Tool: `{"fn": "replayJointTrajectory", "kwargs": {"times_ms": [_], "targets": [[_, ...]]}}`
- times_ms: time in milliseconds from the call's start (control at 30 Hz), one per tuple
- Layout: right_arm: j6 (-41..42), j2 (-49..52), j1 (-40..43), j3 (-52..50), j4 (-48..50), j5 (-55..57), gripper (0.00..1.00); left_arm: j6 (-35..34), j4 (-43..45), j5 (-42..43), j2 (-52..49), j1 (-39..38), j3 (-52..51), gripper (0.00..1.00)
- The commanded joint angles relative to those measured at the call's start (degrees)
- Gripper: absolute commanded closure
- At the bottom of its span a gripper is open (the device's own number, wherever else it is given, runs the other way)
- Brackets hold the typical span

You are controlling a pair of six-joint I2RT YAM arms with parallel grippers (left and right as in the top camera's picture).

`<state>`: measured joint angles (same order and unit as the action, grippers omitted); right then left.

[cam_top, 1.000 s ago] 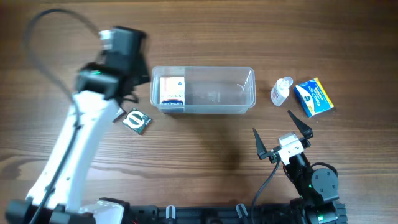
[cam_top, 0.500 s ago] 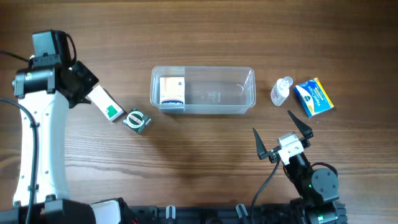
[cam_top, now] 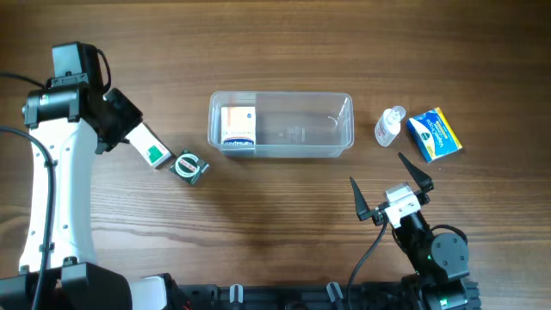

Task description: Pack container

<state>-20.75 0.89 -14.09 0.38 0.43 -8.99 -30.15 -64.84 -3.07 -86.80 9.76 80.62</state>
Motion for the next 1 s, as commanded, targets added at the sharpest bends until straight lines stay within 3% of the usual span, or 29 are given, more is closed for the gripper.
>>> {"fn": "replayJointTrajectory", "kwargs": {"times_ms": [0, 67, 167, 233, 467, 633, 967], "targets": [[-0.3, -0.5, 0.3, -0.1, 0.3, -1.1, 0.00, -0.3, -0.6, 0.5, -0.4, 0.2, 0.0, 0.61], [-0.3, -0.5, 0.3, -0.1, 0.3, -1.1, 0.00, -0.3, -0.8, 0.5, -0.4, 0.2, 0.0, 0.69], [-0.9, -0.5, 0.3, -0.1, 0.4, -1.0, 0.00, -0.4, -0.8, 0.8, -0.4, 0.2, 0.0, 0.68], [-10.5, -0.5, 0.3, -0.1, 0.4, -0.2, 0.00, -0.4, -0.8, 2.1, -0.4, 0.2, -0.1, 0.65], [-57.4, -0.5, 0.3, -0.1, 0.3, -0.4, 0.00, -0.3, -2.0, 5.2, -0.4, 0.2, -0.1, 0.63], [-98.7, -0.5, 0.3, -0.1, 0.3, -0.4, 0.00, -0.4, -2.1, 5.2, -0.4, 0.2, -0.2, 0.62], [-100.7, -0.3, 0.3, -0.1, 0.3, -0.9, 0.00, -0.4, -2.5, 5.2, -0.4, 0.2, -0.2, 0.58]]}}
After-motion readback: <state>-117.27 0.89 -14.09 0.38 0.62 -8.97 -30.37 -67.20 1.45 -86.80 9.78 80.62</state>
